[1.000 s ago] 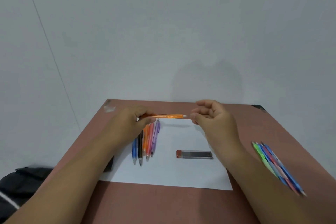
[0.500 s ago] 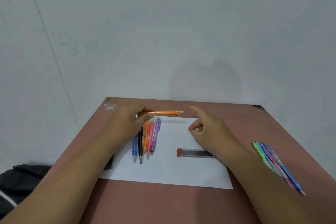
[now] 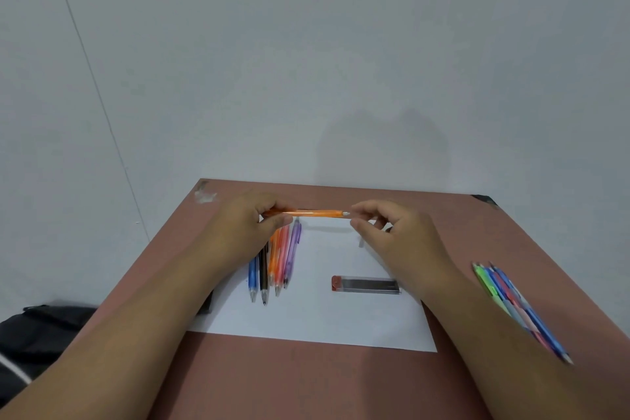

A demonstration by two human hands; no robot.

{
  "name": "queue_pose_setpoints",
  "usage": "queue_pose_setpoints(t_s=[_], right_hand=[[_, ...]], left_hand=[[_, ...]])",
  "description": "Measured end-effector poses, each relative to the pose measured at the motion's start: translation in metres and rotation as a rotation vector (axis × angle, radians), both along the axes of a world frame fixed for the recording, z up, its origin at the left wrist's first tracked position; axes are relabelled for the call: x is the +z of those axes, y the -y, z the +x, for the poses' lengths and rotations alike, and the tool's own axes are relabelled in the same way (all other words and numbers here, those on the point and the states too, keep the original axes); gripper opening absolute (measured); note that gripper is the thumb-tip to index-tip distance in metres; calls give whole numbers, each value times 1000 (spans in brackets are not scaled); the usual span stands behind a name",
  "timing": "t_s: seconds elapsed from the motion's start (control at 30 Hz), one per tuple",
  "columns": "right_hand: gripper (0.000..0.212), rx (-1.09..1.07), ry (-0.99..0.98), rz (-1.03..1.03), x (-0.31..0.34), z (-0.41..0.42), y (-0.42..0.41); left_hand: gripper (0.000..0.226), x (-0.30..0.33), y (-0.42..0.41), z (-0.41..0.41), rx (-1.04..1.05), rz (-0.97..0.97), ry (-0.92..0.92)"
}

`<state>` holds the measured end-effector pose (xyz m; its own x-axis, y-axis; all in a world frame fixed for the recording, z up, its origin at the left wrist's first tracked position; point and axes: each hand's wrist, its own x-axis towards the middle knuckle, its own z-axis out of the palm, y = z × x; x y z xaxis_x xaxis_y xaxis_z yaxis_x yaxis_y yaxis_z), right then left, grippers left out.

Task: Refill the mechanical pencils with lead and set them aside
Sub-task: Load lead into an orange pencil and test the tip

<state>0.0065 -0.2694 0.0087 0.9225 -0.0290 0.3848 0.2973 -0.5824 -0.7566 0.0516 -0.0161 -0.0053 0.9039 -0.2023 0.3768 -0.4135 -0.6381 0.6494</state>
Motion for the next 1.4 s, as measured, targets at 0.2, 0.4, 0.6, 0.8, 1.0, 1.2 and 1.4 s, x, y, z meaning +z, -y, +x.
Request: queue_pose_setpoints(t_s=[0.2, 0.4, 0.6, 0.8, 1.0, 1.2, 1.4], right_hand=[[12, -20, 29, 33, 2, -3, -4], [11, -30, -18, 68, 1, -2, -5], [14, -6, -37, 18, 2, 0, -3], [18, -27, -49, -132, 5, 5, 11], [19, -23, -234, -261, 2, 3, 16], [16, 4, -291, -333, 1, 0, 14], [19, -9, -127, -295, 0, 0, 15]], left_hand=[[15, 0, 2, -1, -47, 4, -4], [16, -1, 0, 1, -58, -2, 5], [14, 0, 2, 0, -63, 15, 22], [22, 3, 0, -2, -19, -27, 24], [18, 2, 0, -2, -25, -4, 36], [12, 0, -1, 1, -20, 5, 35], [14, 0, 0, 1, -24, 10, 30]])
